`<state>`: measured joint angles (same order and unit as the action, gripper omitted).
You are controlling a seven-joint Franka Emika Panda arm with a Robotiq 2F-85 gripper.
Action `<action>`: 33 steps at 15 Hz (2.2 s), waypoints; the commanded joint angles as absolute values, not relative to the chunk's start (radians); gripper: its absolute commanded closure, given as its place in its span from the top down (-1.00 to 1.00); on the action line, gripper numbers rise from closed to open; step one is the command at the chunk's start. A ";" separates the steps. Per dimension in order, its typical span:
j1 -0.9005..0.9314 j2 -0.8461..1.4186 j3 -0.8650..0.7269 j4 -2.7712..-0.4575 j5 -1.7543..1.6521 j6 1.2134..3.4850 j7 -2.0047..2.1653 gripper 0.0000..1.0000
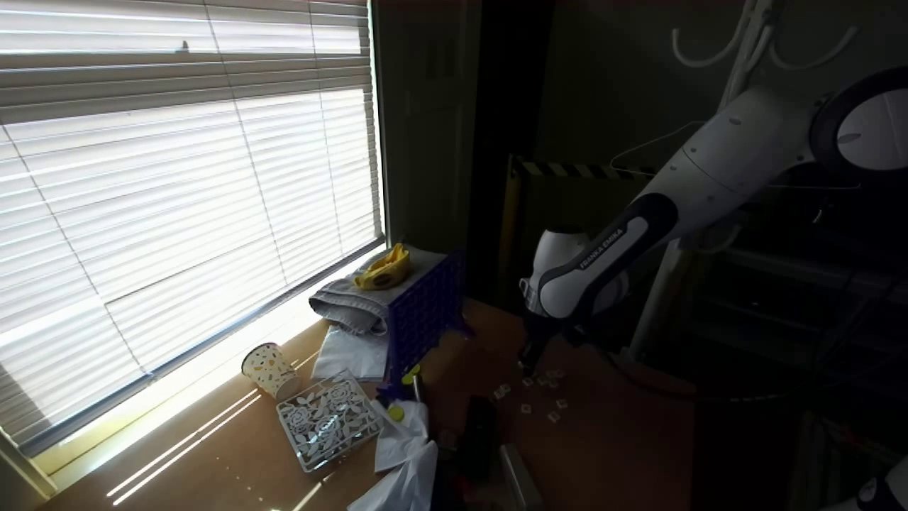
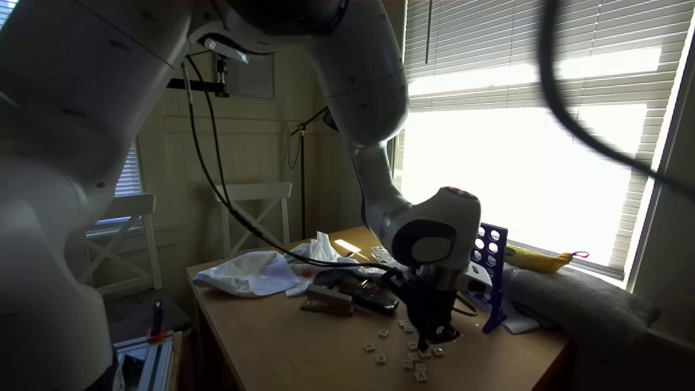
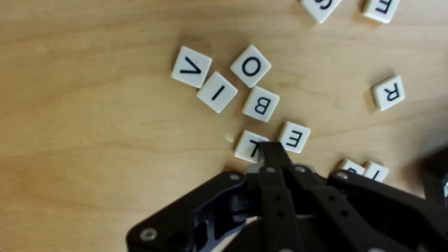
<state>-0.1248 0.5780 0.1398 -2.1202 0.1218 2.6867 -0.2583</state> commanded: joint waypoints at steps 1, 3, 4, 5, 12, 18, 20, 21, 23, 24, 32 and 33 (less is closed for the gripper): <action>-0.096 0.609 0.119 -2.072 0.059 2.625 -0.278 -1.00; -0.084 0.615 0.112 -2.053 0.034 2.602 -0.284 -1.00; -0.080 0.618 0.111 -2.043 0.023 2.590 -0.290 -1.00; -0.075 0.621 0.107 -2.034 0.012 2.577 -0.293 -1.00; -0.047 0.644 0.084 -1.975 -0.060 2.510 -0.310 -1.00; -0.027 0.668 0.073 -1.920 -0.106 2.464 -0.321 -1.00; -0.023 0.676 0.074 -1.902 -0.116 2.455 -0.325 -1.00; -0.021 0.680 0.074 -1.893 -0.118 2.451 -0.326 -1.00; -0.018 0.688 0.075 -1.877 -0.123 2.440 -0.331 -1.00; -0.016 0.692 0.075 -1.869 -0.126 2.435 -0.333 -1.00; -0.015 0.716 0.075 -1.821 -0.136 2.411 -0.352 -1.00; -0.015 0.718 0.075 -1.816 -0.137 2.407 -0.356 -1.00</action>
